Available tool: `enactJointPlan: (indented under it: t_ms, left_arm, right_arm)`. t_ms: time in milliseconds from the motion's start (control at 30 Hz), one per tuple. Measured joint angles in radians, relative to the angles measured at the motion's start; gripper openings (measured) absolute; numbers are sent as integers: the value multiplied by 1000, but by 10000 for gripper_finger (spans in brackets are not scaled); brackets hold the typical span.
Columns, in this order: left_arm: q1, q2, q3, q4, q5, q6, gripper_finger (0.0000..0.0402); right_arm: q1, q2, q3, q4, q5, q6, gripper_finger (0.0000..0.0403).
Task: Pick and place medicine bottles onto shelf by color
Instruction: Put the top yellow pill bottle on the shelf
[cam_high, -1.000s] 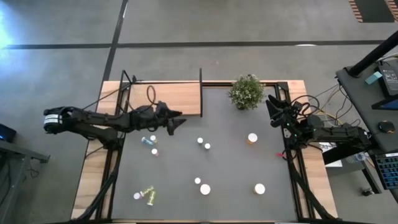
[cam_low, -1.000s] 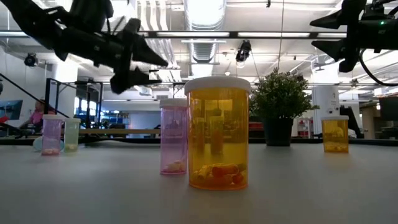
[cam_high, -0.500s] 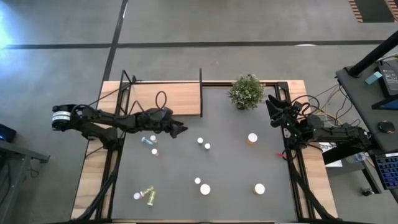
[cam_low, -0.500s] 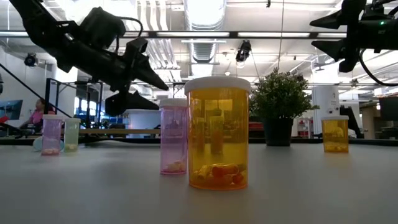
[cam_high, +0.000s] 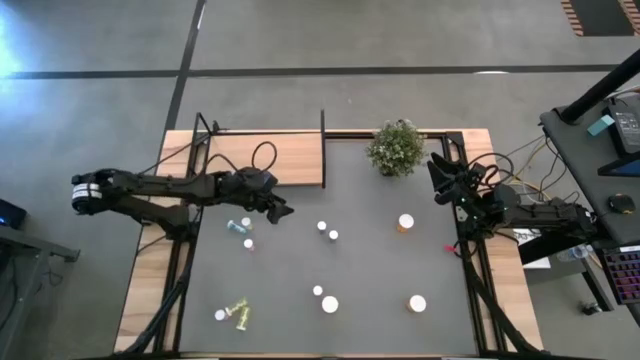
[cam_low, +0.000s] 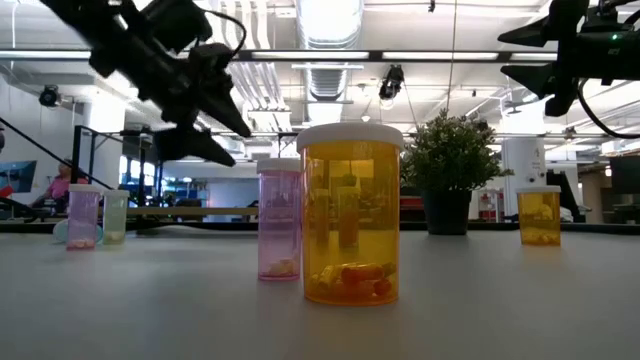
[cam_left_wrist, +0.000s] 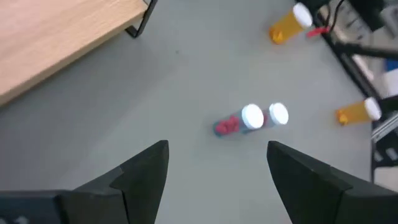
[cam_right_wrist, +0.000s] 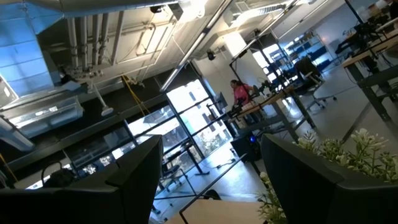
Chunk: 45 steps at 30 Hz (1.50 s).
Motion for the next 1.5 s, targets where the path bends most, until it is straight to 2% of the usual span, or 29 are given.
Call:
enactJointPlan:
  t_ms: [133, 300, 533, 900, 1100, 1200, 1500]
  left_arm:
    - [0, -35, 72, -204, 0, 40, 256]
    - [0, -92, 130, -344, 15, 158, 256]
    - [0, -177, 150, -338, 108, 167, 256]
    - [2, -229, 149, -288, 96, 165, 256]
    - [5, -229, 151, -323, 88, 162, 256]
    - [8, -206, 166, -378, 85, 101, 256]
    - [9, -93, 277, -663, 76, -44, 256]
  right_arm:
    - [0, 0, 0, 0, 0, 0, 260]
    - [0, 0, 0, -1, 0, 0, 260]
    - [0, 0, 0, -1, 0, 0, 260]
    - [0, 0, 0, -1, 0, 0, 260]
    - [0, 0, 0, -2, 0, 0, 260]
    - [0, 0, 0, -2, 0, 0, 260]
    - [0, 0, 0, -2, 0, 0, 260]
